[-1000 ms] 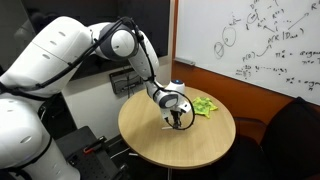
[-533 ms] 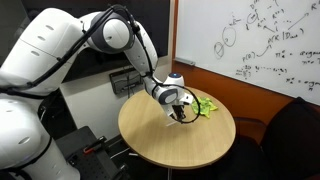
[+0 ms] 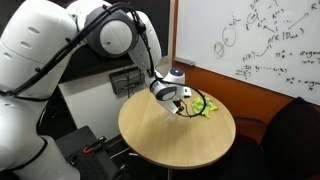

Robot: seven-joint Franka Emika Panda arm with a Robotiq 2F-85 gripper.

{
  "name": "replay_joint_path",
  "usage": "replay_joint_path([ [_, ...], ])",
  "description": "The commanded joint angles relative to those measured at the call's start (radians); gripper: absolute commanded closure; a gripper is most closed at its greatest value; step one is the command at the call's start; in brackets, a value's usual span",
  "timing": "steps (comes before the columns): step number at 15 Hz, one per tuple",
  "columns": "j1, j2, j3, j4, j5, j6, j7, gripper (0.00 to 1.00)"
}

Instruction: Put the pen in the mug

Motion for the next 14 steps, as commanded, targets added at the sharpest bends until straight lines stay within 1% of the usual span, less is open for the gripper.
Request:
replay_joint_path([
  [1, -0.18, -0.006, 0.181, -0.04, 0.025, -0.015, -0.195, 0.96],
  [4, -0.252, -0.001, 0.251, -0.061, 0.024, -0.005, -0.259, 0.96],
  [6, -0.267, 0.003, 0.268, -0.064, 0.022, 0.002, -0.257, 0.96],
  [12, -0.208, 0.014, 0.263, -0.042, 0.01, 0.103, -0.187, 0.96],
  [14, -0.175, 0.026, 0.246, -0.02, -0.009, 0.146, -0.16, 0.96],
])
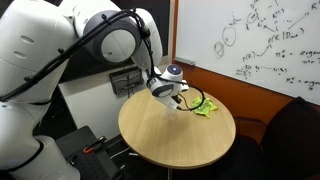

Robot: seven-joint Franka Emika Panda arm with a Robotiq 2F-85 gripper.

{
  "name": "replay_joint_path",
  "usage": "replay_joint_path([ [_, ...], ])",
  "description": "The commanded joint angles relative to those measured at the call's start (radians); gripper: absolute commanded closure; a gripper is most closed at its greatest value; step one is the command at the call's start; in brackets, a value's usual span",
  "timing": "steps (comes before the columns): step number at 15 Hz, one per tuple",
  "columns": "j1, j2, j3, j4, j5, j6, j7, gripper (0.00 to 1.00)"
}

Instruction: Put the pen in the mug

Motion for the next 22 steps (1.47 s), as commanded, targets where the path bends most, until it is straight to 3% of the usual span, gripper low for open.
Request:
replay_joint_path([
  [1, 0.058, 0.024, -0.029, 0.036, -0.022, 0.082, 0.067, 0.96],
  [7, 0.207, 0.074, -0.15, 0.139, -0.068, 0.132, 0.19, 0.96],
  [11, 0.358, 0.116, -0.301, 0.183, -0.077, 0.301, 0.324, 0.96],
  [15, 0.495, 0.148, -0.448, 0.207, -0.073, 0.358, 0.428, 0.96],
  [21, 0.584, 0.16, -0.54, 0.221, -0.067, 0.325, 0.496, 0.96],
  [22, 0.596, 0.156, -0.553, 0.218, -0.061, 0.317, 0.507, 0.6],
])
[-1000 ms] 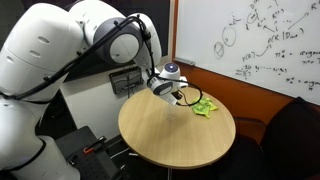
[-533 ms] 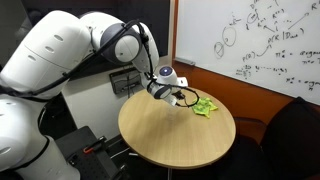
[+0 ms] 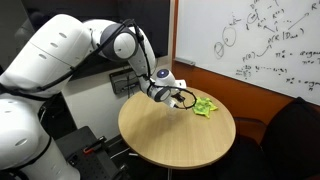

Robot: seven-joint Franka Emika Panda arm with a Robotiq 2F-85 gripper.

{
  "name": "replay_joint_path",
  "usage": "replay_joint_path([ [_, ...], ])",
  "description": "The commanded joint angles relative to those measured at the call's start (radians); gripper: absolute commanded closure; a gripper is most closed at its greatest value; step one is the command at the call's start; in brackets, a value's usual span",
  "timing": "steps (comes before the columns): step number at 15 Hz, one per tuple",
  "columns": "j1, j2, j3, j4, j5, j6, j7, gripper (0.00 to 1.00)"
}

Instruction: Put the pen in the mug

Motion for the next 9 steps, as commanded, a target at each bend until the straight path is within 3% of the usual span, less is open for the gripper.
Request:
replay_joint_path([
  [1, 0.048, -0.007, -0.053, 0.0, 0.0, -0.01, 0.056, 0.57],
  [6, 0.071, -0.04, -0.078, -0.024, -0.004, -0.048, 0.066, 0.22],
  [9, 0.125, -0.081, -0.135, -0.037, 0.022, -0.161, 0.099, 0.0],
])
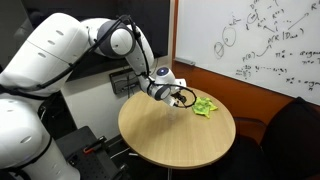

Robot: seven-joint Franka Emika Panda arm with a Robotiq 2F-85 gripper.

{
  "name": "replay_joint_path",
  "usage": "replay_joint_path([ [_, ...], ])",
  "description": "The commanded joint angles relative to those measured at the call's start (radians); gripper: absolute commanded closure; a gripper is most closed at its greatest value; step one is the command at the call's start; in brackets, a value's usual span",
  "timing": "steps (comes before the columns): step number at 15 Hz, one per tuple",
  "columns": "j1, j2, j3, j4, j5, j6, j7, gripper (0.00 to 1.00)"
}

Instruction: Put the pen in the mug

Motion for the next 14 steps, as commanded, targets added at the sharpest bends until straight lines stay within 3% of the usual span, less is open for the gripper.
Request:
replay_joint_path([
  [1, 0.106, -0.077, -0.118, -0.038, 0.024, -0.173, 0.076, 0.0],
  [3, 0.22, -0.093, -0.254, -0.034, 0.005, -0.299, 0.164, 0.0],
  [5, 0.234, -0.115, -0.272, -0.028, -0.042, -0.417, 0.211, 0.0],
  [10, 0.126, -0.192, -0.114, -0.02, -0.043, -0.645, 0.163, 0.0],
  [14, 0.098, -0.212, -0.089, -0.015, -0.05, -0.723, 0.2, 0.0],
])
